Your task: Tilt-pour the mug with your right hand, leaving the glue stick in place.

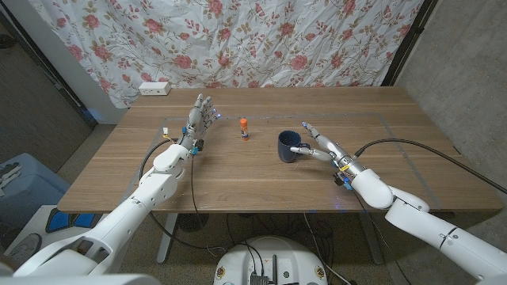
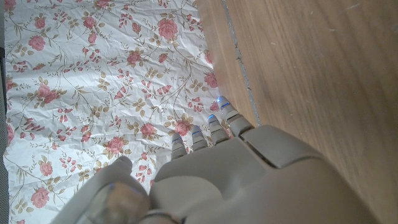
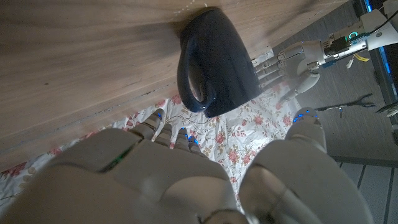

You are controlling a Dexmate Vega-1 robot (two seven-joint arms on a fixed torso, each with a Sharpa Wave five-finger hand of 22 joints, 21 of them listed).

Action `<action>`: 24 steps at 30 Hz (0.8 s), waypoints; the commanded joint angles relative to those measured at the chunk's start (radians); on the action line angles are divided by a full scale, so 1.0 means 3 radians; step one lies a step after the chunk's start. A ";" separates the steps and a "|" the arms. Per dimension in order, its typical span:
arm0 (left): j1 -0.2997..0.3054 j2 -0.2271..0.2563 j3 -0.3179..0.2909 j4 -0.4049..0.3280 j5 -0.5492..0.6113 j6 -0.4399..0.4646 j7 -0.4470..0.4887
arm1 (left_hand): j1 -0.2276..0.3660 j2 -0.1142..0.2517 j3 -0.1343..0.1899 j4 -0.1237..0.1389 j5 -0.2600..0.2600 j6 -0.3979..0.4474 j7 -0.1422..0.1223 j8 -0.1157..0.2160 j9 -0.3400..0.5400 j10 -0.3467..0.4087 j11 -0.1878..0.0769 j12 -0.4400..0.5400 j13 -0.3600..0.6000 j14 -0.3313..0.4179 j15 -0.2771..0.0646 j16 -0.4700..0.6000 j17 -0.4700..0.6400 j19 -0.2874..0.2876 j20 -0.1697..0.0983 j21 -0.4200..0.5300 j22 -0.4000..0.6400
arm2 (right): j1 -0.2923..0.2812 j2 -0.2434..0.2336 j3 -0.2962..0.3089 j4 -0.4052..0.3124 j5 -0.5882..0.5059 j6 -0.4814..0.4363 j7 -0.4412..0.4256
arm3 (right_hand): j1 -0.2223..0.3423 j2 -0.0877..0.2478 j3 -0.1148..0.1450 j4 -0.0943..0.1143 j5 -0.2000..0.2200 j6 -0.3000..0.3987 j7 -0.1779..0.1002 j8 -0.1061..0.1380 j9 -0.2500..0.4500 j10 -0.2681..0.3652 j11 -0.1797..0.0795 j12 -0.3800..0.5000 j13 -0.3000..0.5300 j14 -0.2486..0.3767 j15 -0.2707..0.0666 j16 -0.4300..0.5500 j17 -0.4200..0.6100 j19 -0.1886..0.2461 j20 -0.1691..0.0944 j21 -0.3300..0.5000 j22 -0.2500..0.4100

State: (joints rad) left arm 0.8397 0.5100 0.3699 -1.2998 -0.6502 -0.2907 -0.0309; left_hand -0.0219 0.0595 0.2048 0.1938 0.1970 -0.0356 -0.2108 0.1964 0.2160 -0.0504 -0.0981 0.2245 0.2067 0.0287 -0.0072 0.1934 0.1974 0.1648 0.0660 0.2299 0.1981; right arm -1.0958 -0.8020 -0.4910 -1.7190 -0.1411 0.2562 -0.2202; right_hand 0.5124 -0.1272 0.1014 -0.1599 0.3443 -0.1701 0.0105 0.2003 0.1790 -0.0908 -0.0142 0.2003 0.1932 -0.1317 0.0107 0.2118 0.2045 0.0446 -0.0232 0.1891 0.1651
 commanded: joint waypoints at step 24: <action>0.0000 0.0000 0.0000 0.0001 0.0000 0.0002 0.0002 | -0.0010 0.0395 0.0020 0.0003 0.0014 -0.0007 -0.0023 0.0022 0.0008 -0.0011 -0.0018 0.0014 0.0015 0.0027 -0.0014 0.0017 0.0017 0.0029 -0.0002 0.0020 0.0010 | 0.0245 0.0308 -0.0254 0.0444 -0.0041 0.0200 -0.0044 | 0.0334 0.0038 0.0093 -0.0031 0.0104 -0.0268 -0.0075 0.0077 0.0026 0.0248 -0.0062 0.0065 0.0027 0.0301 -0.0114 0.0087 -0.0011 0.0131 0.0003 0.0026 0.0007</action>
State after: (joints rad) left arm 0.8392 0.5101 0.3699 -1.2992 -0.6503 -0.2899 -0.0306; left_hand -0.0219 0.0595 0.2048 0.1938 0.1970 -0.0356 -0.2108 0.1964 0.2159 -0.0504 -0.0981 0.2245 0.2067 0.0286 -0.0072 0.1934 0.1974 0.1648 0.0660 0.2300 0.1981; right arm -1.0410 -0.7361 -0.5495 -1.6241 -0.1552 0.2963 -0.2237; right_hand 0.5914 -0.1165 0.1235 -0.1655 0.3693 -0.1718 -0.0096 0.2155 0.1841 -0.0313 -0.0273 0.2157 0.1979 -0.0531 -0.0179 0.2270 0.1997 0.0696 -0.0196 0.1891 0.1650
